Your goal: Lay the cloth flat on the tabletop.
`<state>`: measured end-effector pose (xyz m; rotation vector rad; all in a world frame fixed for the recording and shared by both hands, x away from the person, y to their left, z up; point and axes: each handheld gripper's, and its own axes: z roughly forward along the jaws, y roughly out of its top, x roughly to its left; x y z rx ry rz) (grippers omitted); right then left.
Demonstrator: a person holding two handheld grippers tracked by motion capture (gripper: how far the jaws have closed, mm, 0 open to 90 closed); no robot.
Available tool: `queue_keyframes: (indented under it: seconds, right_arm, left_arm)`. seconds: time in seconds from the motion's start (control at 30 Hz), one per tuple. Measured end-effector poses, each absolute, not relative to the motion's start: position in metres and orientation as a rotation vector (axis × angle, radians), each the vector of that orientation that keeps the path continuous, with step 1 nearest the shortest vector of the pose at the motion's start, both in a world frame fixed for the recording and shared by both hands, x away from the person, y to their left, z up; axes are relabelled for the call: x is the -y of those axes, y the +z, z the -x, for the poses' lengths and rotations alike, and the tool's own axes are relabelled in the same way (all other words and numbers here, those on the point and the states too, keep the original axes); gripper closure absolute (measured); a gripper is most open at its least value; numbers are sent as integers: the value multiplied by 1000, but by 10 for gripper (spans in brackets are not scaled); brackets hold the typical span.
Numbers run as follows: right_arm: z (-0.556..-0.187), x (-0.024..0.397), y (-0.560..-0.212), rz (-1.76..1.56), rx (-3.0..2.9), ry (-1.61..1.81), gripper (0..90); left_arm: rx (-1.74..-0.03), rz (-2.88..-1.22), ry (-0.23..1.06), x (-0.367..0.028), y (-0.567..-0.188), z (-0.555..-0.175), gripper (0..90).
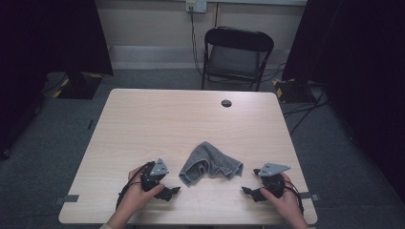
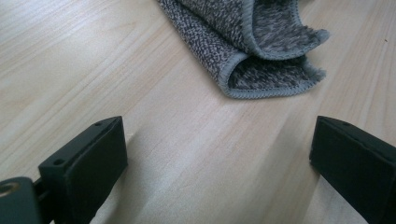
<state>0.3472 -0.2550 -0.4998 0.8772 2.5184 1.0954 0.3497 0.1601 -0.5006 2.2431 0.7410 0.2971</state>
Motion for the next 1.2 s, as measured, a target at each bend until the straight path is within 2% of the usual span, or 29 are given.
queue_keyframes:
  seconds: [0.2,0.27,0.73,0.77,0.87,0.9,0.97,1.2]
  right_arm:
    - [-347,255,-500,-877,-2518,1096,133]
    - [-347,255,-500,-877,-2518,1096,133]
    - [-349,255,-500,-873,-2526,1102,128]
    - [-349,255,-500,-874,-2524,1102,132]
    - [-349,256,-499,-869,-2523,1108,144]
    - [-350,256,-499,-868,-2525,1106,144]
    - [-350,257,-498,-869,-2515,1108,147]
    - [-352,254,-490,-871,-2504,1146,161]
  left_arm:
    - [-735,-2247,290,-160,-501,-350,28]
    - [-726,-2255,285,-158,-501,-350,0]
    - [-746,-2248,289,-160,-501,-347,0]
    - [-747,-2242,290,-161,-501,-346,5]
    - [-751,-2193,279,-165,-498,-345,159]
    - [-756,-2187,254,-166,-497,-345,185]
    - [-754,-2180,268,-165,-495,-344,154]
    - [-714,-2179,243,-158,-490,-341,164]
